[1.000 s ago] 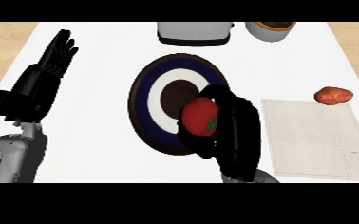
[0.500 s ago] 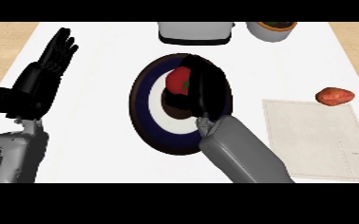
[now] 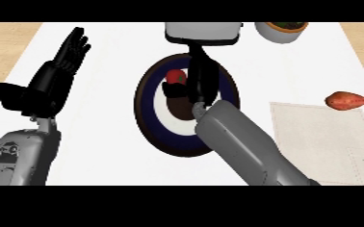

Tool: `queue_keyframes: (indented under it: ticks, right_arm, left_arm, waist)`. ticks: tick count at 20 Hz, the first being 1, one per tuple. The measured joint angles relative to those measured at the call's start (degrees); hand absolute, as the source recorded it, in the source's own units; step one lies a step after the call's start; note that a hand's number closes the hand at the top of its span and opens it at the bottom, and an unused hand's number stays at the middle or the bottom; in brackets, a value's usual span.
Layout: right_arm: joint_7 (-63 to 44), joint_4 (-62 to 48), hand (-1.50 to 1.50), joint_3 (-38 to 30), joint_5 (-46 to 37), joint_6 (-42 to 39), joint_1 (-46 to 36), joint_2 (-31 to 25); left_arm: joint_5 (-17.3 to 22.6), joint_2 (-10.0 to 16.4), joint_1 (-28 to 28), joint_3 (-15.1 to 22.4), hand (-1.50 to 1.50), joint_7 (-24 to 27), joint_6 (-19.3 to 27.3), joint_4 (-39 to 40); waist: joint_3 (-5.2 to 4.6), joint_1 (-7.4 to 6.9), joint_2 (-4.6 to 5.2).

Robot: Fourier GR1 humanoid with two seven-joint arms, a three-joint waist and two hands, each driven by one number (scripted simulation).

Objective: Pick the tomato from the placemat and place it in the plate

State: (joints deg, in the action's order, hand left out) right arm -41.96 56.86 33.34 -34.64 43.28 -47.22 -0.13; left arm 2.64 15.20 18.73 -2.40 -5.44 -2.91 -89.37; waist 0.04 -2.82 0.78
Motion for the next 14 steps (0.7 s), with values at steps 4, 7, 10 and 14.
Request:
queue_keyframes:
  ticks: [4, 7, 10, 14]
  right_arm:
    - [6.56, -1.79, -1.50, -0.04, 5.34, 7.01, -1.33, -0.05]
    - [10.16, -0.78, -1.50, -0.97, 8.76, 11.24, -1.71, -0.10]
    - [15.71, 1.96, -1.50, -2.49, 13.64, 14.01, 0.19, -0.09]
    - [21.91, 7.77, -1.50, -5.17, 17.99, 15.87, 5.34, -0.38]
  left_arm:
    - [-0.18, -0.14, -0.25, 0.30, 0.00, -0.70, -0.11, -1.05]
    - [0.02, 0.19, -1.47, -0.14, 0.00, -0.12, -0.59, -1.38]
    - [0.67, 0.77, -1.78, -0.70, 0.00, -1.95, -0.88, -3.31]
    - [0.40, 0.73, -2.45, -1.43, 0.00, -1.80, -0.48, -3.35]
  waist:
    - [0.02, -0.20, -0.03]
    - [0.02, -0.01, -0.14]
    - [0.04, 0.37, -0.27]
    - [0.04, 1.72, -0.51]
